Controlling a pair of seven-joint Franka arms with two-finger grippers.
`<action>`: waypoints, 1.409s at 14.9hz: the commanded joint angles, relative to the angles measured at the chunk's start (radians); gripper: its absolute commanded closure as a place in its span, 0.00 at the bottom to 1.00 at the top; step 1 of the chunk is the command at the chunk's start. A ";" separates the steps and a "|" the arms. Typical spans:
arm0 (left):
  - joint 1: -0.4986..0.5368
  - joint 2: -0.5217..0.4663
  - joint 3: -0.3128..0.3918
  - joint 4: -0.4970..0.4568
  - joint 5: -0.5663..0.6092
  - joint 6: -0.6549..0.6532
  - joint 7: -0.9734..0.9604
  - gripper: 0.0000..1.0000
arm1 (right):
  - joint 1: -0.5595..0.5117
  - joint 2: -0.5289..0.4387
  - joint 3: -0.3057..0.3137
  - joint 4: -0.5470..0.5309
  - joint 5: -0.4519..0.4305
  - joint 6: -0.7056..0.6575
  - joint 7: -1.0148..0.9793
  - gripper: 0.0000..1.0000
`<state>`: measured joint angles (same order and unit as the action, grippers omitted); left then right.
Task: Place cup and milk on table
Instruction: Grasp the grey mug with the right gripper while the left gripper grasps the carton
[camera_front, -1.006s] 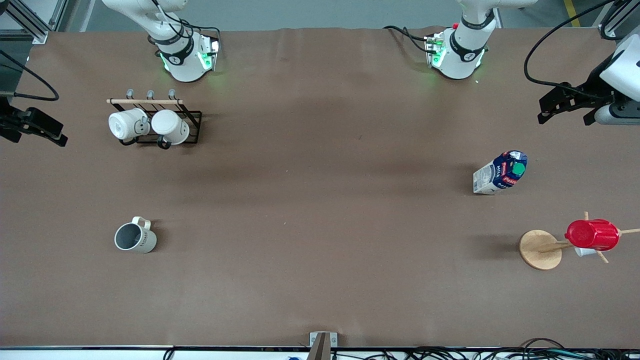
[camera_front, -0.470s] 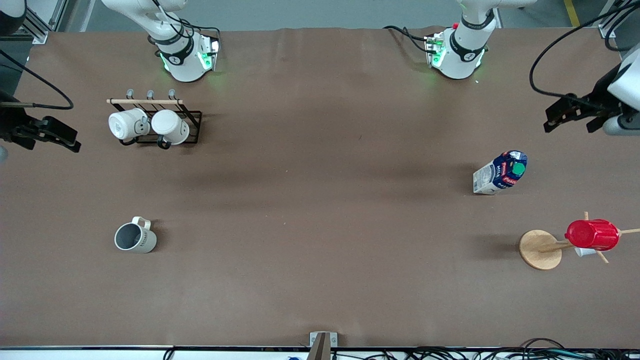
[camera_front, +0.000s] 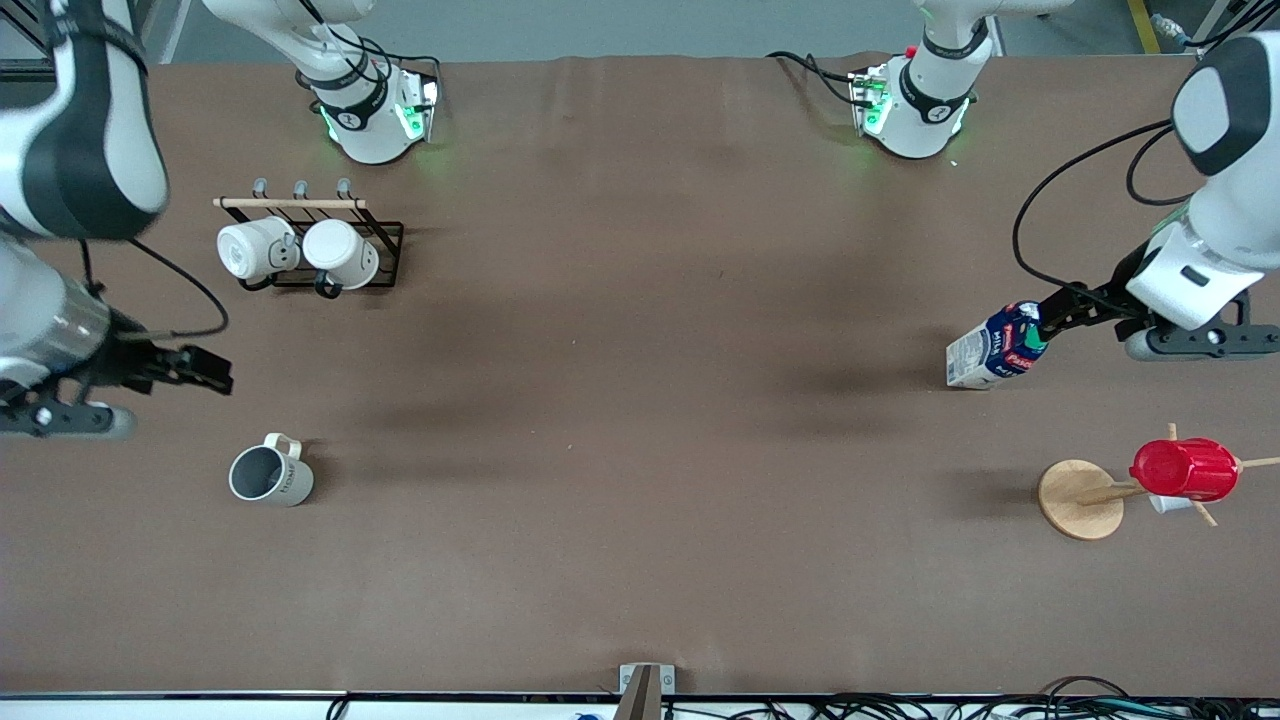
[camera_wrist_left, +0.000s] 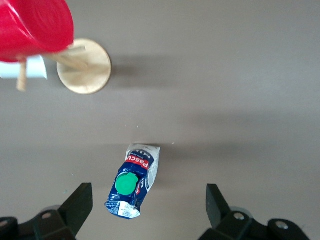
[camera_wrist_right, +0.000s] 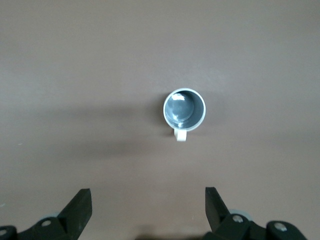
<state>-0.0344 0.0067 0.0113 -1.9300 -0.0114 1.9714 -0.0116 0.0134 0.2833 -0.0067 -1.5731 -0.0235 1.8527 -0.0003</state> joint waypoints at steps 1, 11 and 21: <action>0.013 0.013 0.010 -0.056 -0.005 0.047 0.073 0.00 | -0.049 0.030 0.002 -0.115 -0.007 0.144 -0.087 0.00; 0.013 0.079 0.108 -0.196 -0.148 0.159 0.317 0.01 | -0.119 0.253 0.001 -0.148 -0.007 0.387 -0.181 0.00; 0.013 0.114 0.108 -0.215 -0.148 0.173 0.338 0.10 | -0.115 0.318 0.001 -0.134 -0.007 0.464 -0.176 0.34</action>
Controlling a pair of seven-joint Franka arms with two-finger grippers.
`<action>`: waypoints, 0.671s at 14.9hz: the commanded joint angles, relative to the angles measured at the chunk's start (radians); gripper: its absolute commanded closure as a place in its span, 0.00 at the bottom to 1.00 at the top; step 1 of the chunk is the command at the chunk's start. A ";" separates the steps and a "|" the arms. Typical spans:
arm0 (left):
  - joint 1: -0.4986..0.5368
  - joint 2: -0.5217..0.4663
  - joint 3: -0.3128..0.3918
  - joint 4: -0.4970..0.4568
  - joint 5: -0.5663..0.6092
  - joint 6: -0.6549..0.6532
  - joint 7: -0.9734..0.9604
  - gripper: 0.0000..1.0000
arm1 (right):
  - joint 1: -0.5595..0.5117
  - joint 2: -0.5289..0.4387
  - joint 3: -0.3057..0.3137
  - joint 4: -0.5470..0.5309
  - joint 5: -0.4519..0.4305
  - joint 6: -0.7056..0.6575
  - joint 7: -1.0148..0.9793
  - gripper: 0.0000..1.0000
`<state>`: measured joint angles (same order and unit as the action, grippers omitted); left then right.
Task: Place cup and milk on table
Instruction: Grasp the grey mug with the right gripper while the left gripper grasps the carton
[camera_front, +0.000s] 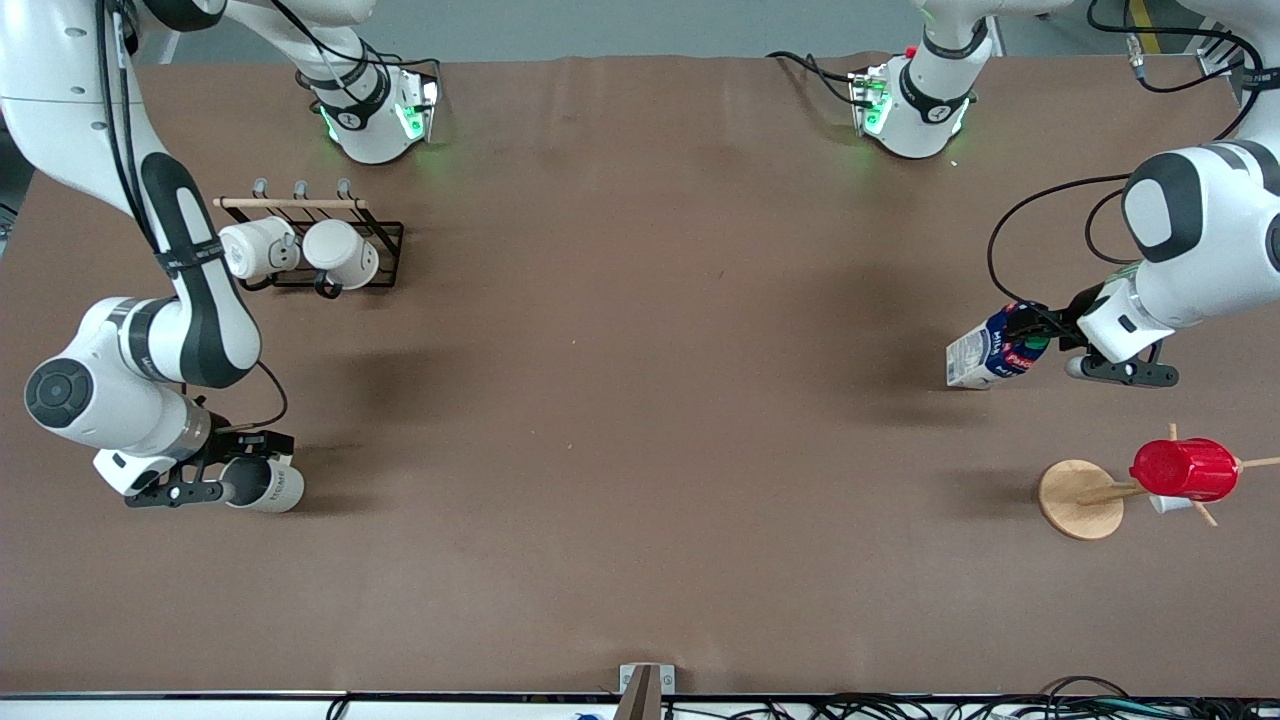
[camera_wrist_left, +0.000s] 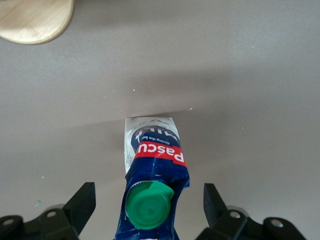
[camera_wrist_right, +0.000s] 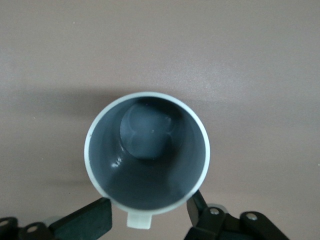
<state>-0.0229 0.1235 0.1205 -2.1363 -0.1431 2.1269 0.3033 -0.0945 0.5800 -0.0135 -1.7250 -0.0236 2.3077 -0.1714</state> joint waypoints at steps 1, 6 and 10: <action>0.001 -0.004 -0.001 -0.007 -0.016 0.018 0.023 0.12 | -0.005 0.021 0.007 0.018 -0.007 0.006 0.000 0.32; 0.000 -0.007 -0.001 -0.001 -0.018 0.018 0.022 0.62 | -0.005 -0.009 0.010 0.125 -0.006 -0.202 -0.008 0.18; -0.002 -0.034 -0.001 0.003 -0.016 0.016 0.022 0.89 | -0.013 0.003 0.012 0.211 -0.006 -0.249 -0.011 0.16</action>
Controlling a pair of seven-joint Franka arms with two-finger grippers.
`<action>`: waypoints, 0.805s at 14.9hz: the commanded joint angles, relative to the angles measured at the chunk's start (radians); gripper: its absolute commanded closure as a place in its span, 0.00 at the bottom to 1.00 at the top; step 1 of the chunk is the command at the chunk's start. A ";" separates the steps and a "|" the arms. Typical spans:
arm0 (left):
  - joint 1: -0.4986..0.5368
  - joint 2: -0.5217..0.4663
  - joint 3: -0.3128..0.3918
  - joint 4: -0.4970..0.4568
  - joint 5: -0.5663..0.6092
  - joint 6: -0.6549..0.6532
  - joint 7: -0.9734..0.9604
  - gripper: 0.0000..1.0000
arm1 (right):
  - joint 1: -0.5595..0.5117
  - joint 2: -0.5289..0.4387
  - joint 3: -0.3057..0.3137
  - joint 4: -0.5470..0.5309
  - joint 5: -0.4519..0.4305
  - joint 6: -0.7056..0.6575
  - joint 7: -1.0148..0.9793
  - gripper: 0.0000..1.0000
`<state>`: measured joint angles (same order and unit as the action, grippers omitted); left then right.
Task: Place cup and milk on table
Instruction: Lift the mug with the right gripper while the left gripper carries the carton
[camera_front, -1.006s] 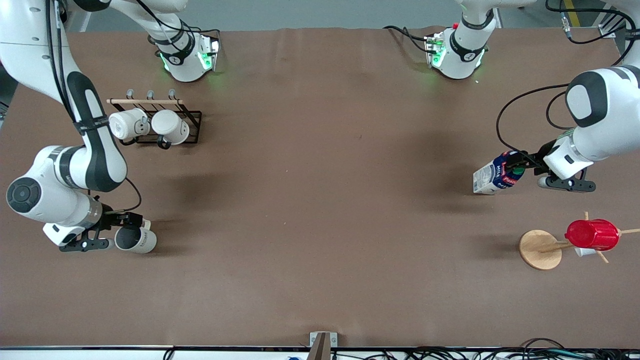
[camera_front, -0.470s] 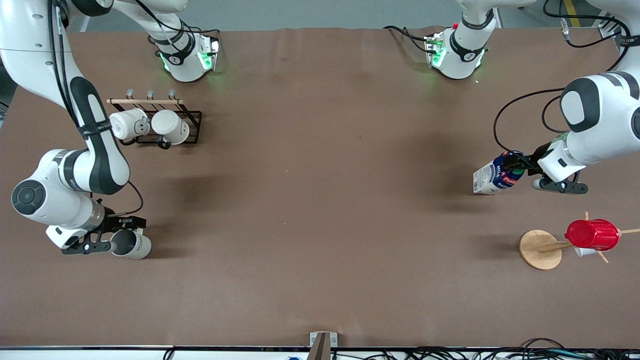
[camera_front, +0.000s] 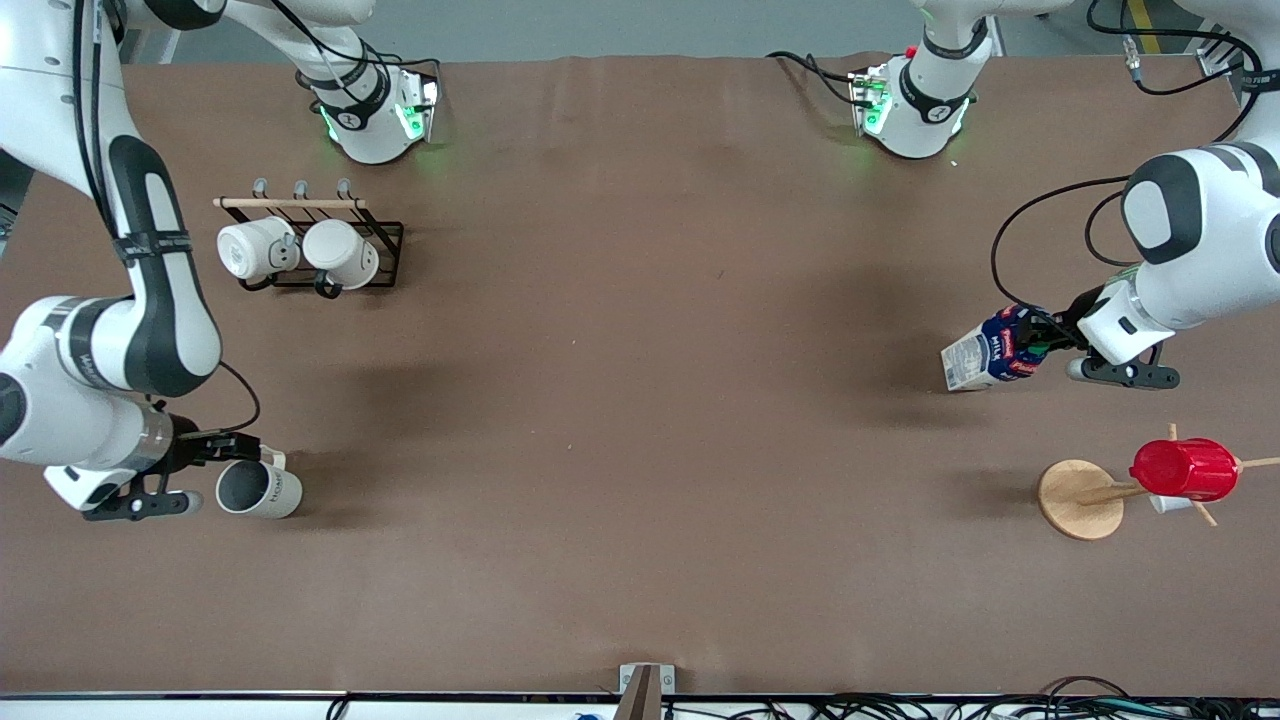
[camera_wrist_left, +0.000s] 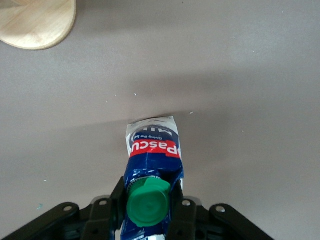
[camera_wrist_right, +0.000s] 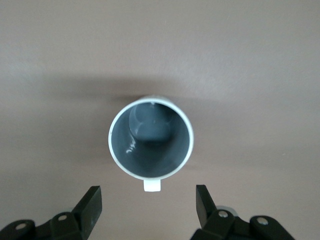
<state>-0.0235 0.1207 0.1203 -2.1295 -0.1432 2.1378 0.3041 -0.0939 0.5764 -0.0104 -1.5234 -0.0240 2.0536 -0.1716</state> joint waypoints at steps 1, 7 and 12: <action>-0.001 -0.038 -0.002 0.003 -0.015 0.001 0.021 0.93 | -0.007 0.011 0.007 0.009 -0.004 0.040 -0.009 0.16; -0.009 -0.069 -0.075 0.123 -0.006 -0.123 -0.019 0.99 | -0.023 0.082 0.004 -0.026 -0.002 0.206 -0.089 0.17; -0.010 -0.055 -0.305 0.148 -0.003 -0.089 -0.098 0.96 | -0.020 0.108 0.004 -0.029 -0.001 0.211 -0.074 1.00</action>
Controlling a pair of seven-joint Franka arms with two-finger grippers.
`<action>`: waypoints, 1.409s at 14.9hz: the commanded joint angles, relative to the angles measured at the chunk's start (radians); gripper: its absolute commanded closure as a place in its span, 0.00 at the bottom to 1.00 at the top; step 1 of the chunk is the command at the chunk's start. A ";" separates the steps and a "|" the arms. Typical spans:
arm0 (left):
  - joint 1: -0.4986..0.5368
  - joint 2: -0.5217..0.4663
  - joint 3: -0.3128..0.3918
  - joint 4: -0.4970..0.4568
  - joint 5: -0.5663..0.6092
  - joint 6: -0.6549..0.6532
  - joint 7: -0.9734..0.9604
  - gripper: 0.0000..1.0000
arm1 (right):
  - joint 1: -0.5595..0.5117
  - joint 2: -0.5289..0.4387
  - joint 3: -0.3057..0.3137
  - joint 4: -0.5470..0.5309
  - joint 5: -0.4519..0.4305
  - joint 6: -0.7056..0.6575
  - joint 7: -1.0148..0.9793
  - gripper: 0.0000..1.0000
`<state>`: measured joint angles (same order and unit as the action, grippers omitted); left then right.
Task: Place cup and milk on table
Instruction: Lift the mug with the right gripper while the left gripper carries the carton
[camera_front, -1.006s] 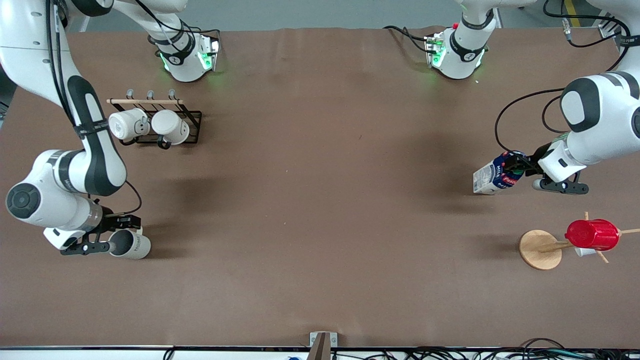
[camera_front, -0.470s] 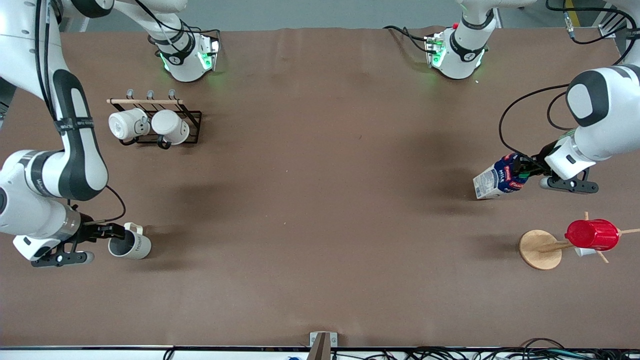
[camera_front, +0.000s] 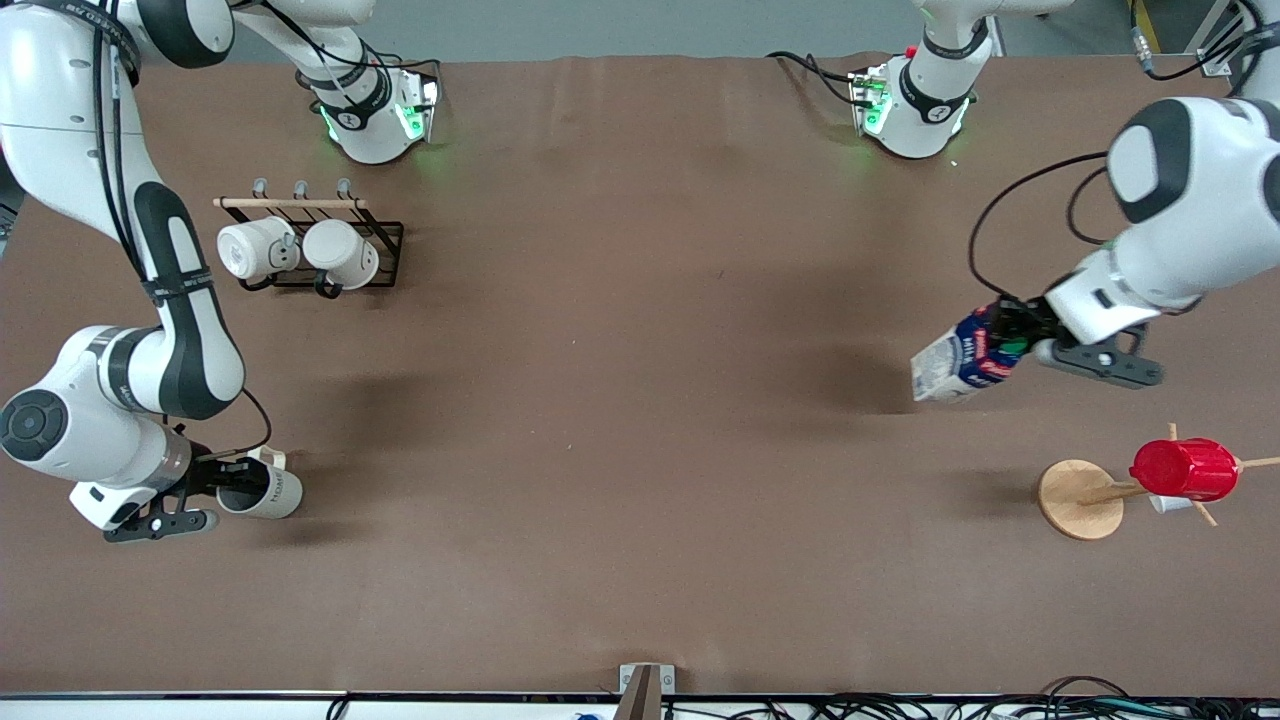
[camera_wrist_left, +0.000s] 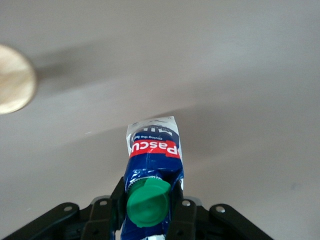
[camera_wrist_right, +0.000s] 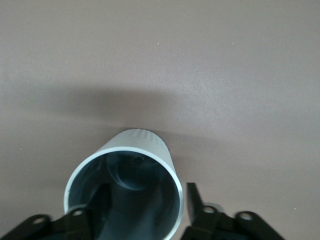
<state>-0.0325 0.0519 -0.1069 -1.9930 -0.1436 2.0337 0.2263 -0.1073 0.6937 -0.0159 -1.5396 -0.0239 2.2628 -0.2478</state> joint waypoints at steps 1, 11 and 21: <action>-0.003 0.028 -0.124 0.011 -0.002 0.040 -0.022 0.96 | -0.005 -0.013 0.011 -0.011 0.001 -0.005 0.010 1.00; -0.038 0.383 -0.537 0.308 0.378 0.053 -0.787 1.00 | 0.325 -0.135 0.013 0.012 -0.002 -0.264 0.451 1.00; -0.113 0.571 -0.625 0.457 0.472 0.054 -0.921 0.96 | 0.678 -0.132 0.022 -0.016 0.114 -0.261 0.952 0.99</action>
<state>-0.1384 0.5915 -0.7183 -1.5789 0.3044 2.0992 -0.6747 0.5557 0.5810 0.0124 -1.5209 0.0515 1.9885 0.6879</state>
